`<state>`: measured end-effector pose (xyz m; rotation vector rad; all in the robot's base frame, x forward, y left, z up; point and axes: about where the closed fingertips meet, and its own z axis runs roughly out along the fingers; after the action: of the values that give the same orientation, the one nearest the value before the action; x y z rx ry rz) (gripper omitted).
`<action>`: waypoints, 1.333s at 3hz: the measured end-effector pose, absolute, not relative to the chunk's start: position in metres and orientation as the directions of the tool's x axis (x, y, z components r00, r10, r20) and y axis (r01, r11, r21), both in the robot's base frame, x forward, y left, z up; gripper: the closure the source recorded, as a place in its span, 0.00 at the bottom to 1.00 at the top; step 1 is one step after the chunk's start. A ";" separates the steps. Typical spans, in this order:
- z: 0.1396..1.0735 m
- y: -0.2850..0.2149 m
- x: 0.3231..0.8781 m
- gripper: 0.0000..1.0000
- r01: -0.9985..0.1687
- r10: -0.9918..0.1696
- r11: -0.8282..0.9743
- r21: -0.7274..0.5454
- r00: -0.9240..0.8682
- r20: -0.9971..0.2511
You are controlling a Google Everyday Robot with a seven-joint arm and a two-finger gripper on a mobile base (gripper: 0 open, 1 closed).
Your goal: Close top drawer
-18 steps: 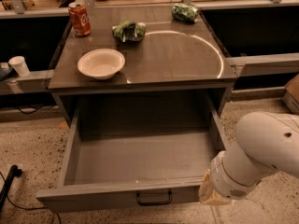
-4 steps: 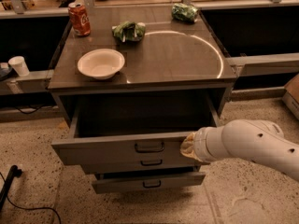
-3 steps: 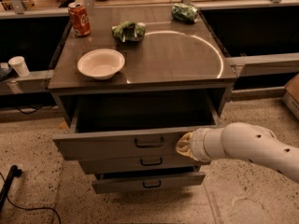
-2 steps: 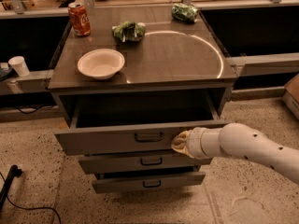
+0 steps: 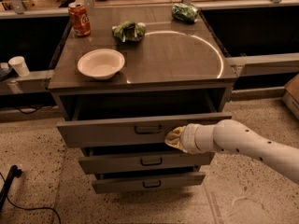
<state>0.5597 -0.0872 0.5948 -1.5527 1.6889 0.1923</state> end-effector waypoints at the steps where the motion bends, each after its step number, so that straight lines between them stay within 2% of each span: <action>1: 0.588 -0.078 0.572 1.00 -0.895 -0.739 0.223 -0.387 0.104 -0.666; 2: 0.581 -0.074 0.580 0.81 -0.905 -0.721 0.223 -0.363 0.098 -0.686; 4: 0.575 -0.071 0.584 0.34 -0.910 -0.706 0.225 -0.349 0.095 -0.702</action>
Offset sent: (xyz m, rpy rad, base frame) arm 0.0315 0.0155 -0.0199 0.0879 0.0460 0.0397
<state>0.5835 -0.0707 0.5755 -1.5318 1.6596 0.3068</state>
